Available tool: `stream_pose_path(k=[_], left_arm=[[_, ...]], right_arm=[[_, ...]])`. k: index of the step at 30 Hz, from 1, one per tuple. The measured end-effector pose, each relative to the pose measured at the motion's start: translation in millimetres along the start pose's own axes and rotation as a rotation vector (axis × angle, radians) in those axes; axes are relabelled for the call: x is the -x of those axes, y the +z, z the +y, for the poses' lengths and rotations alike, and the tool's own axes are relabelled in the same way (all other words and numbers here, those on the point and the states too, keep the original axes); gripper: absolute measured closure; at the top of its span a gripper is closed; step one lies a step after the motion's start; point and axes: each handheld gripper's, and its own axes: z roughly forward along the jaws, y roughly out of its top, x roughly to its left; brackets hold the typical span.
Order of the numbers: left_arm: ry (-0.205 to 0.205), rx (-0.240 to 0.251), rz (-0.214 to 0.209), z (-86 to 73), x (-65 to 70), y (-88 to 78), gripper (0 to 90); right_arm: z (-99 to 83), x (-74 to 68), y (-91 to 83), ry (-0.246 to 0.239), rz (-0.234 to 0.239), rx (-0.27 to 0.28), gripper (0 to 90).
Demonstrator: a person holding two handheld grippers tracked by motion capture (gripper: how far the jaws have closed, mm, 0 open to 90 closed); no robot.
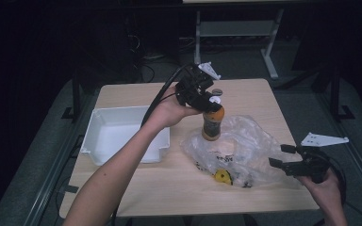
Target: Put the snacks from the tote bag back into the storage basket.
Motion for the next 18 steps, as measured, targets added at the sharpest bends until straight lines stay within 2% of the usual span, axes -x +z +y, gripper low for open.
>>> stream_pose_path(k=[18], left_arm=[[-0.026,-0.012,0.044,-25.8,-13.1,-26.6,59.1]], right_arm=[[1.0,-0.3,3.9,-0.003,-0.007,-0.012,19.5]])
